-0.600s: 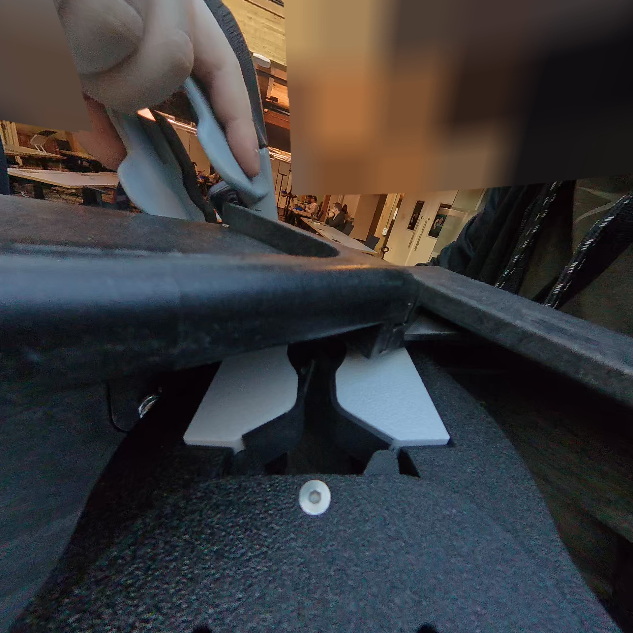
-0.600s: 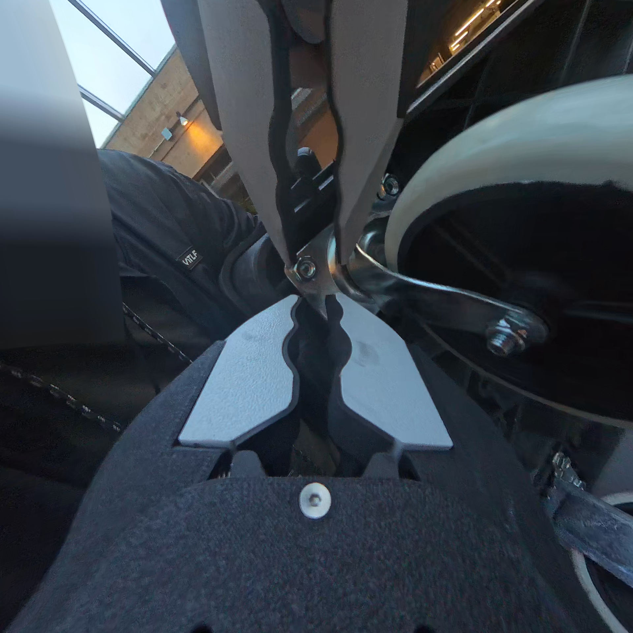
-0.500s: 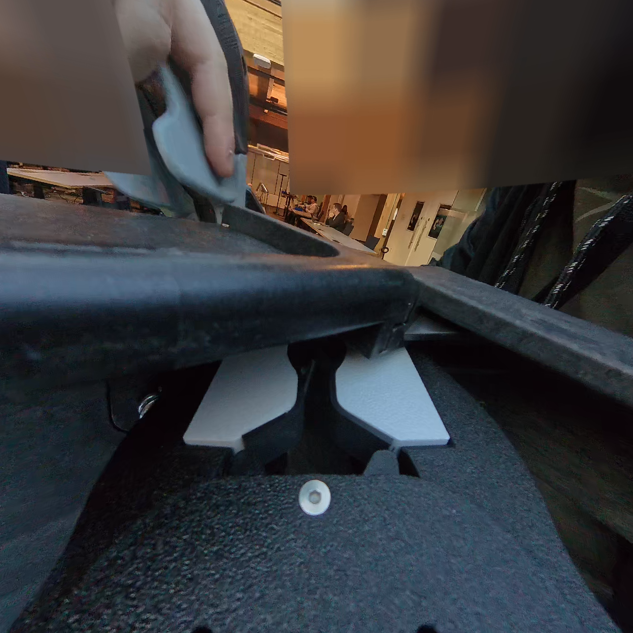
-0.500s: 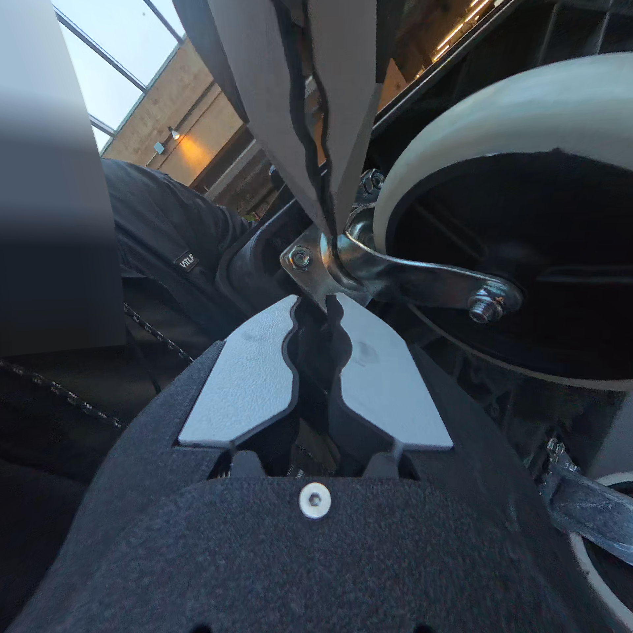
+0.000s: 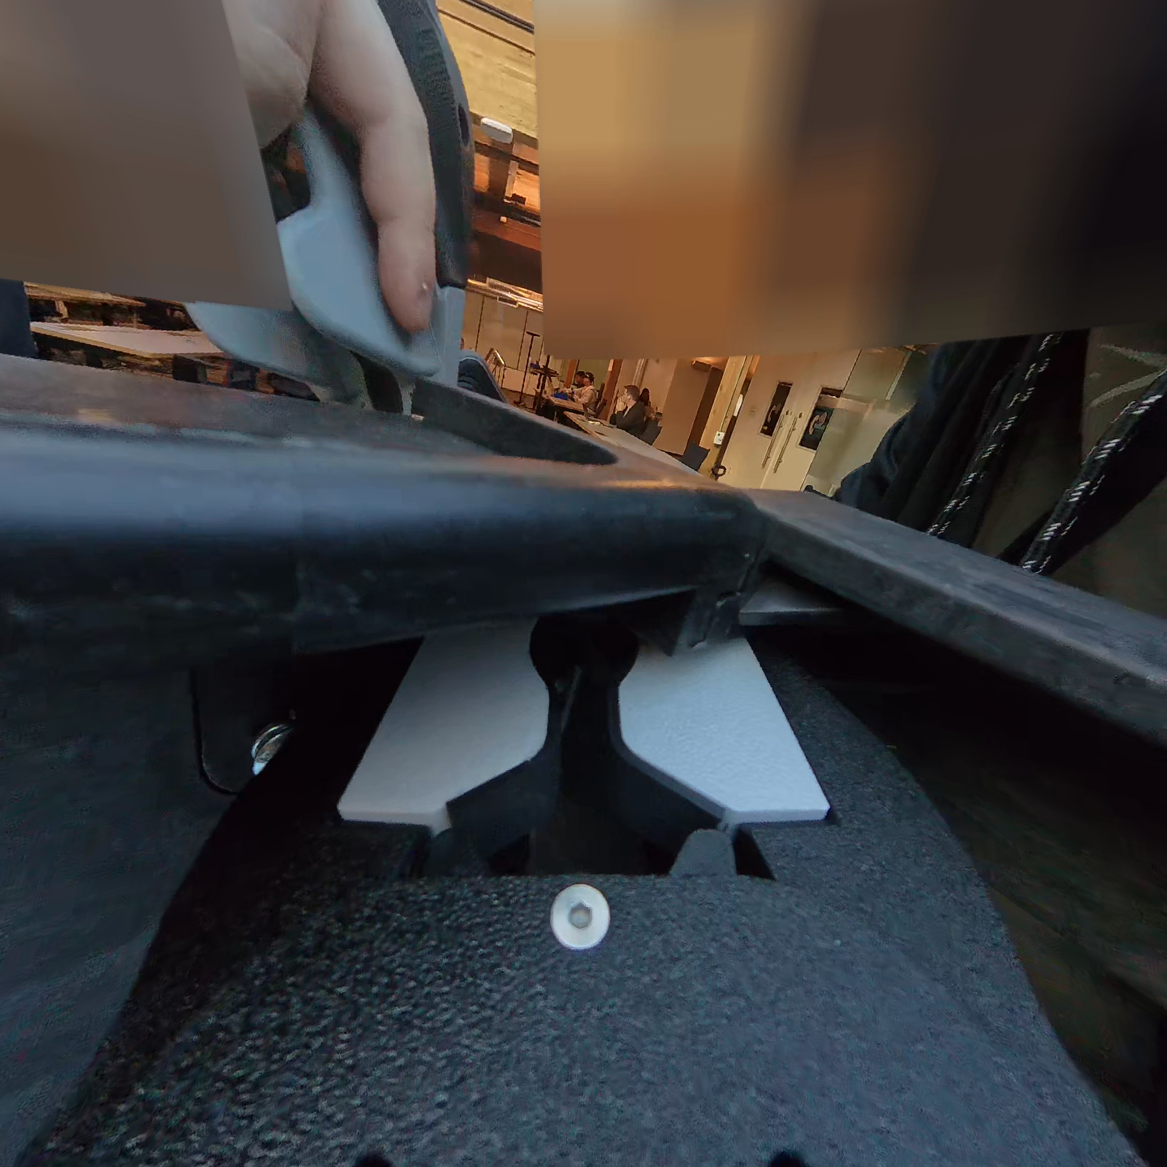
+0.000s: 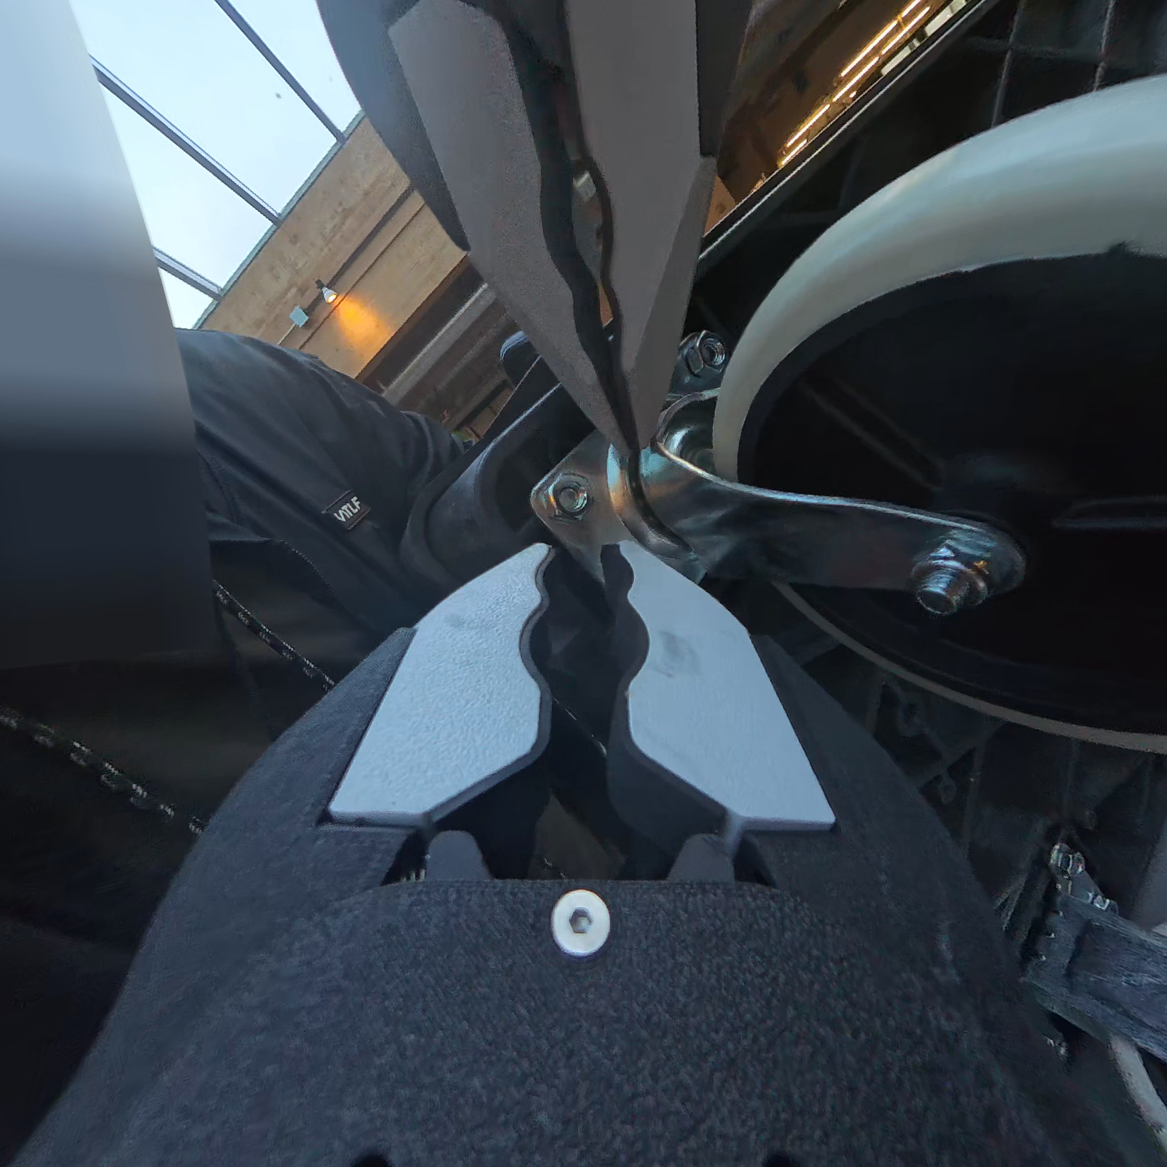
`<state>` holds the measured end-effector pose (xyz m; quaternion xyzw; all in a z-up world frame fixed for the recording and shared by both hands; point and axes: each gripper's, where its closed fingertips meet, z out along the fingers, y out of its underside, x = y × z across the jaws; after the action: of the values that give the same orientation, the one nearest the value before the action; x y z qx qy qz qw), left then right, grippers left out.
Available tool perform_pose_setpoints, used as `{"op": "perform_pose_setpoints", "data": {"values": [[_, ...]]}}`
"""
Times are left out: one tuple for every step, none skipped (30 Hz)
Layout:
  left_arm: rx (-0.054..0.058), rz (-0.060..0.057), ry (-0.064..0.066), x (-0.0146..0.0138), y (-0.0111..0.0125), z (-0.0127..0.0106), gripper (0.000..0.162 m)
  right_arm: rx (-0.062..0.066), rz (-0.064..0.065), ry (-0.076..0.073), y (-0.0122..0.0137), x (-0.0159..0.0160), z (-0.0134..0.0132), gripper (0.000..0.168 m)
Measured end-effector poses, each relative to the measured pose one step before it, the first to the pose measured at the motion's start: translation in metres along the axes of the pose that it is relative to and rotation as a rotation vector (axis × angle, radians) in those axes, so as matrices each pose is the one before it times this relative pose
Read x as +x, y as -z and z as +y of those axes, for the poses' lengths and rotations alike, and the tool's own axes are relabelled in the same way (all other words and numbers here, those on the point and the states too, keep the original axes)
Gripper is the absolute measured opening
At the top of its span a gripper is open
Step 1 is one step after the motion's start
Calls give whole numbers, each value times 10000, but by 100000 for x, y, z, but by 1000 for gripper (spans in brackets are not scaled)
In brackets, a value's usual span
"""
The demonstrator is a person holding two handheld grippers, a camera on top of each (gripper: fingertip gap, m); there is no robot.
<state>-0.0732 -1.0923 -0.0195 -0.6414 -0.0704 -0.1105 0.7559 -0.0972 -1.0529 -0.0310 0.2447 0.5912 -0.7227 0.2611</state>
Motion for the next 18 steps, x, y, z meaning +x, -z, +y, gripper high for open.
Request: {"op": "perform_pose_setpoints", "data": {"values": [[4, -22, -42, -7, -6, -2, 10, 77, 81, 31, -9, -65, -33, 15], [-2, -26, -47, -3, 6, -3, 9, 53, 95, 62, 13, -59, -27, 14], [7, -43, -13, 4, -8, -1, 10, 14, 71, 62, 8, -108, 6, 12], [14, -62, 8, 4, 8, -2, 9, -18, 92, 57, 41, -62, 24, 11], [19, -70, 0, 0, 3, -15, 10, -39, 107, 75, 56, -7, 30, 11], [23, -56, -7, -2, -6, -3, 9, -28, 89, 76, 53, 5, 25, 12], [16, -23, 21, 0, 1, 1, 9, 0, 50, 42, 39, -13, 6, 12], [5, -2, 10, 2, -2, 4, 9, 26, 27, 6, 25, 0, -9, 13], [-7, 8, -11, 5, 4, 0, 9, 34, -5, -24, 4, -13, -5, 14], [-8, 13, -6, 13, 6, 10, 9, 36, -36, -45, 3, -19, -10, 14], [-9, 2, -7, -10, -5, 1, 9, 36, -39, -49, 4, -11, -10, 14], [3, 4, 8, 11, 8, -5, 9, 29, -43, -47, 8, -22, -9, 14], [-1, 0, 7, 3, 2, 11, 9, 25, -51, -44, -10, -22, -6, 14], [-4, 3, 0, 4, -7, 6, 9, 28, -52, -41, -4, -20, -27, 14], [0, 4, -4, 2, 0, 0, 9, 33, -71, -46, -18, -19, -45, 15], [8, 7, 5, 11, 16, -3, 9, 32, -98, -62, -40, -27, -73, 16], [6, 0, 4, 13, 6, -6, 9, 21, -87, -54, -74, 26, -77, 16], [5, 4, 6, 7, -2, 3, 9, 16, -68, -39, -73, 56, -92, 18]]}}
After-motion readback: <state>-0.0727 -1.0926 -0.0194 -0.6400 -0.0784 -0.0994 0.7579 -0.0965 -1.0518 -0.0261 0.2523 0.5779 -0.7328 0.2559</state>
